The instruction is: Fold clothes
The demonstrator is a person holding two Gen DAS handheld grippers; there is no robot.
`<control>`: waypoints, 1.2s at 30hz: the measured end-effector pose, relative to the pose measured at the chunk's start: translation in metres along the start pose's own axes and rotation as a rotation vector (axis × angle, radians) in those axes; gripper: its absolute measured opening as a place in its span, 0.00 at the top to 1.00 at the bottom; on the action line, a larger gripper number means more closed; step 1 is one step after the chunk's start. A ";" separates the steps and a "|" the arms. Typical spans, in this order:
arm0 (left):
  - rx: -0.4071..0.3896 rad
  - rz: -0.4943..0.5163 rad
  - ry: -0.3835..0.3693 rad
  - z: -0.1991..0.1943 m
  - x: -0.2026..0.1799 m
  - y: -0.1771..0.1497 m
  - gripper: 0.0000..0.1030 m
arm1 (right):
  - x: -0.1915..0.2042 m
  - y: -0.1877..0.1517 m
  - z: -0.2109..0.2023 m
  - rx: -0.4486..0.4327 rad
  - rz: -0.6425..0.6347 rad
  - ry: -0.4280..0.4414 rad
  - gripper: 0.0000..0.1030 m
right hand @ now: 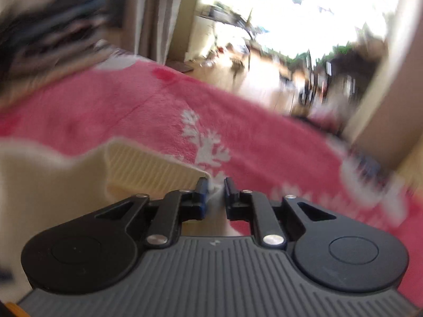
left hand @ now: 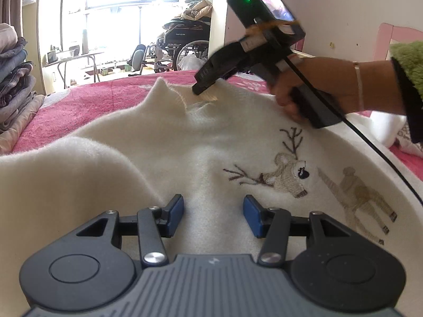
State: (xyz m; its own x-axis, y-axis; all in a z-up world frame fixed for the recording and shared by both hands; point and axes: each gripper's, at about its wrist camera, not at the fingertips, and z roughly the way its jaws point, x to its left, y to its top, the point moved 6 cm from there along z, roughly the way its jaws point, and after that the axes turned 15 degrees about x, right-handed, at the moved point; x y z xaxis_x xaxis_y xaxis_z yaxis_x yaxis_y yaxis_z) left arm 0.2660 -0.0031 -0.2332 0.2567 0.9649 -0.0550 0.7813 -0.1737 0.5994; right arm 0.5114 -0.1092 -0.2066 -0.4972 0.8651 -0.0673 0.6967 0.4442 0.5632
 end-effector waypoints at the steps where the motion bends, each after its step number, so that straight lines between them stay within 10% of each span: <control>1: 0.000 0.000 0.000 0.000 0.000 0.000 0.50 | -0.011 0.001 0.003 0.008 0.104 0.057 0.75; 7: -0.001 -0.005 -0.009 -0.001 0.003 0.001 0.50 | -0.083 -0.011 -0.053 -0.186 0.566 0.338 0.65; 12: 0.004 -0.038 -0.012 -0.008 0.003 0.008 0.50 | -0.061 -0.046 -0.109 -0.110 0.336 0.339 0.66; 20: 0.037 -0.001 -0.020 0.000 -0.007 0.055 0.50 | -0.058 -0.113 -0.130 -0.020 0.158 0.109 0.67; 30: 0.105 -0.029 0.116 0.044 0.012 0.082 0.51 | -0.181 -0.216 -0.177 -0.006 0.629 0.053 0.58; 36: 0.101 -0.114 0.156 0.047 0.026 0.087 0.51 | -0.224 -0.318 -0.186 -0.051 1.169 0.195 0.38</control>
State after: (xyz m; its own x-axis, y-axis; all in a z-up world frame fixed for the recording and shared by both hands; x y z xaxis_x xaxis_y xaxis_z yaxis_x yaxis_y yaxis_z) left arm 0.3672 -0.0019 -0.2200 0.0788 0.9968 0.0109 0.8552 -0.0732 0.5131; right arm 0.3056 -0.4877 -0.2174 0.3543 0.6876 0.6338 0.7612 -0.6058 0.2317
